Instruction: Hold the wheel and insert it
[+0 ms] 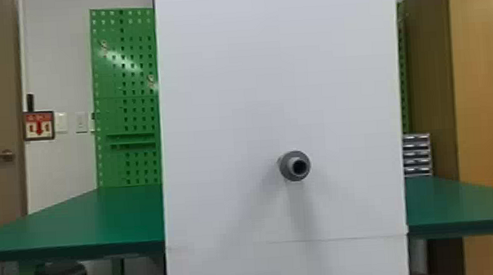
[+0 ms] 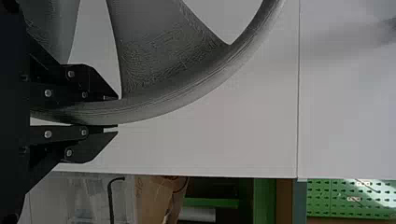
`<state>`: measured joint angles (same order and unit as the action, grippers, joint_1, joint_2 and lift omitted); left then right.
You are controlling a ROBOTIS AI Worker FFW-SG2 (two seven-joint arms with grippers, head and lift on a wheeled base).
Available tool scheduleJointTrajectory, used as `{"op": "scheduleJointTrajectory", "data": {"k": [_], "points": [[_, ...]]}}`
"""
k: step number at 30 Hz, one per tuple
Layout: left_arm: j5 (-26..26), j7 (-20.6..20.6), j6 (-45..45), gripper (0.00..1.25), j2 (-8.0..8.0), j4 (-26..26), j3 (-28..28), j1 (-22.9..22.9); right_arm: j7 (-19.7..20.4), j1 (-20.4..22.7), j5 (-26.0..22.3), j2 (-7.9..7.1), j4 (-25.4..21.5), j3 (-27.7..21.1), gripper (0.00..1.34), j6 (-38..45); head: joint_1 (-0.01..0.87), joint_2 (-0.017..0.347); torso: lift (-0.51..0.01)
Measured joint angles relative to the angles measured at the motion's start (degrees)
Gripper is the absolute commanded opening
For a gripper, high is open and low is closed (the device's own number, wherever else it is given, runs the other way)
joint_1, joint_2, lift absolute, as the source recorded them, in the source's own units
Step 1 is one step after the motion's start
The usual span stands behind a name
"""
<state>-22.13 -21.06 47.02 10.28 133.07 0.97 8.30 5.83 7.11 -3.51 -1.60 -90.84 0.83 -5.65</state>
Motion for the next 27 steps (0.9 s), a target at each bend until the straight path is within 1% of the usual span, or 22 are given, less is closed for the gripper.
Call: {"op": "scheduleJointTrajectory", "data": {"k": [3, 10, 16, 24, 27], "points": [[0.0, 0.0, 0.0, 0.75, 0.0, 0.0, 0.0, 0.0, 0.0, 0.2, 0.2, 0.28, -1.6, -0.2, 0.24, 1.0, 0.0, 0.008, -0.496], [0.0, 0.0, 0.0, 0.75, 0.0, 0.0, 0.0, 0.0, 0.1, 0.2, 1.6, 1.48, -7.8, -1.2, 0.24, 5.7, 0.0, 0.008, -0.496], [0.0, 0.0, 0.0, 0.75, 0.0, 0.0, 0.0, 0.0, 0.1, -0.1, 1.7, 1.59, -12.9, -1.5, 0.24, 10.8, 0.0, 0.008, -0.496], [0.1, 0.0, 0.0, 0.75, 0.03, 0.0, 0.2, 0.2, 0.0, -1.0, 1.8, 1.6, -20.9, -1.7, 0.24, 20.3, 0.0, 0.008, -0.496], [0.1, 0.0, 0.0, 0.75, 0.07, 0.0, 0.2, 0.3, 0.0, -1.6, 1.9, 1.6, -23.2, -1.7, 0.24, 23.8, 0.0, 0.008, -0.496]]}}
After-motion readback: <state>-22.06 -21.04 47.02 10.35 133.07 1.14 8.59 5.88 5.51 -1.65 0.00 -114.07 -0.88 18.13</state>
